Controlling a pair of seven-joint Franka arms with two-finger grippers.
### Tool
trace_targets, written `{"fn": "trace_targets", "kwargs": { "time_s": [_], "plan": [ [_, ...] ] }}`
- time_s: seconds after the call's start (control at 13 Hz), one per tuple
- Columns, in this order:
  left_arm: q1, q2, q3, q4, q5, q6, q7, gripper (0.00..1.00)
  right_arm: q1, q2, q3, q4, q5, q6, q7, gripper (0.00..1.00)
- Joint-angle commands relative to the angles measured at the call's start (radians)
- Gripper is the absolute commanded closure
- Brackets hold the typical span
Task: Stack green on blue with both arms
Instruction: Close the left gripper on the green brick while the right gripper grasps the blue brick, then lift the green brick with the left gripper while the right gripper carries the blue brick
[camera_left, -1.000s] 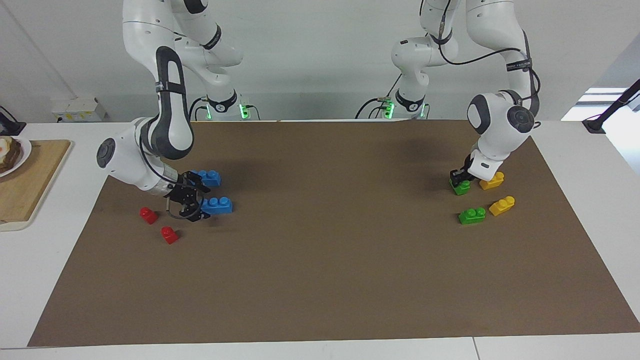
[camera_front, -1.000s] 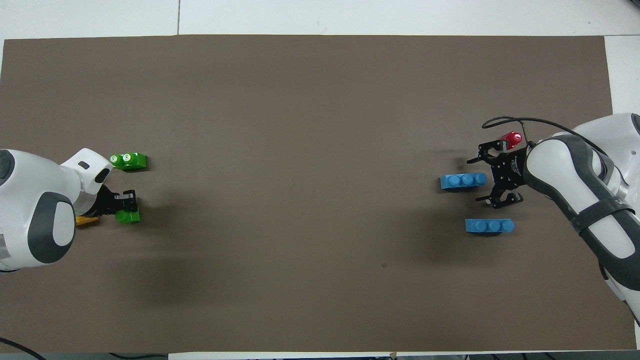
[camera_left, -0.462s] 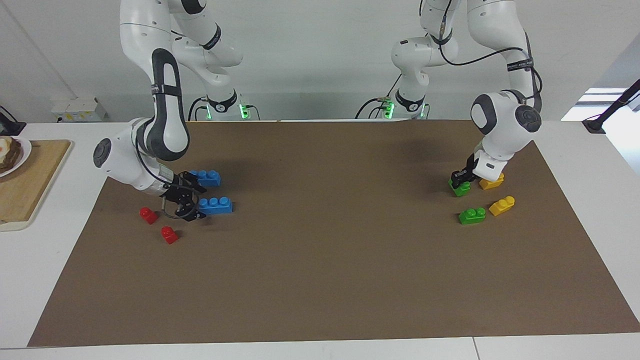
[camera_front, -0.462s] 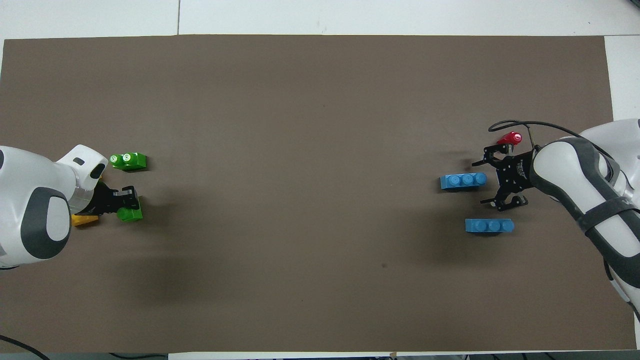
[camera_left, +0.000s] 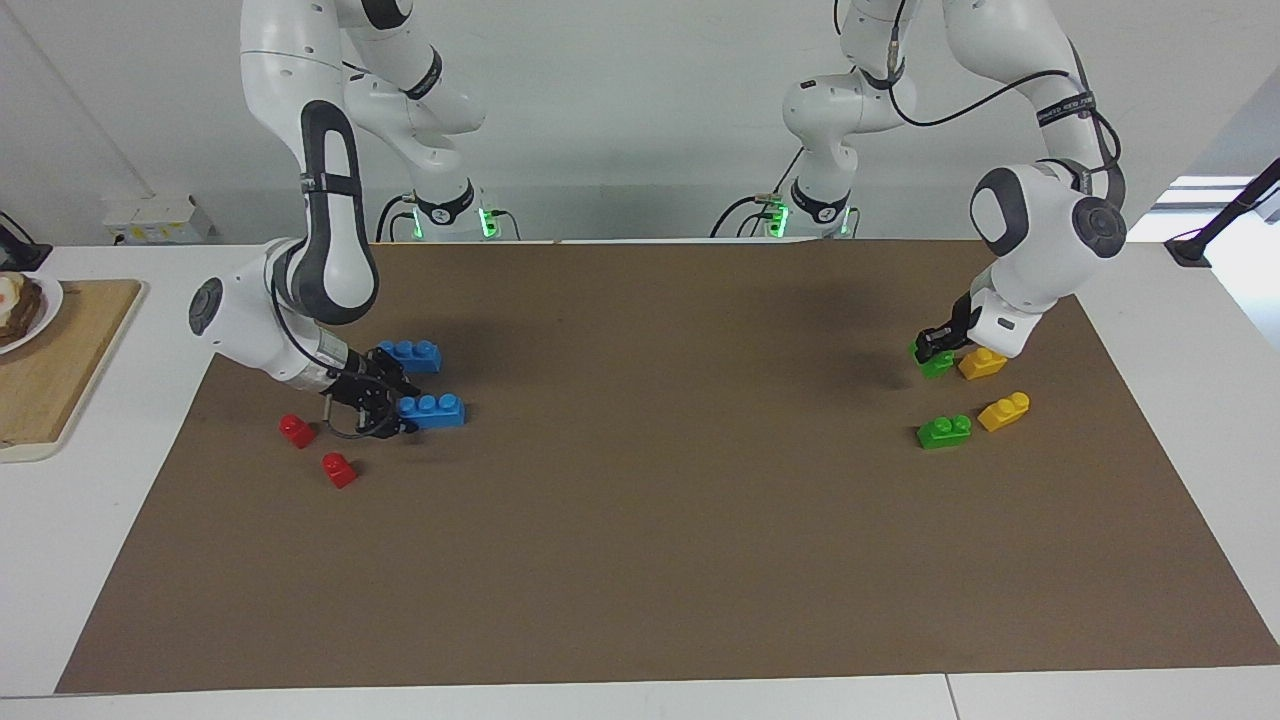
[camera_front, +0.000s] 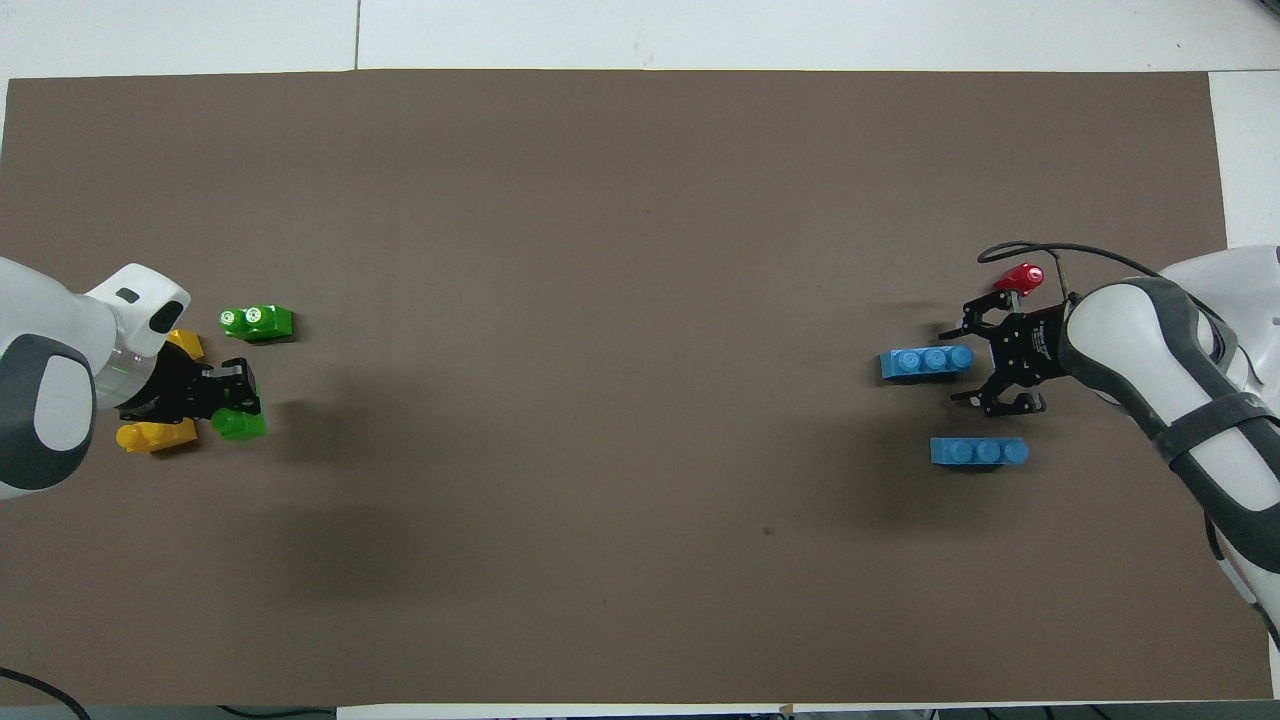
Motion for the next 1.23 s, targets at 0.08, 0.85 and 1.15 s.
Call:
{"fn": "trace_targets", "kwargs": {
  "time_s": [0.08,0.85,1.15],
  "plan": [
    [-0.007,-0.021,-0.004,0.134,-0.015,-0.168,-0.153,1.00,-0.004,0.003,0.006,-0.011,0.037,0.026,-0.073,1.00],
    [-0.027,-0.113,-0.077,0.279,-0.086,-0.337,-0.541,1.00,0.172,0.007,0.006,0.230,0.041,-0.029,0.141,1.00],
    [-0.099,-0.122,-0.090,0.215,-0.086,-0.195,-0.753,1.00,0.389,0.014,0.006,0.218,0.068,0.151,0.359,1.00]
  ]
}}
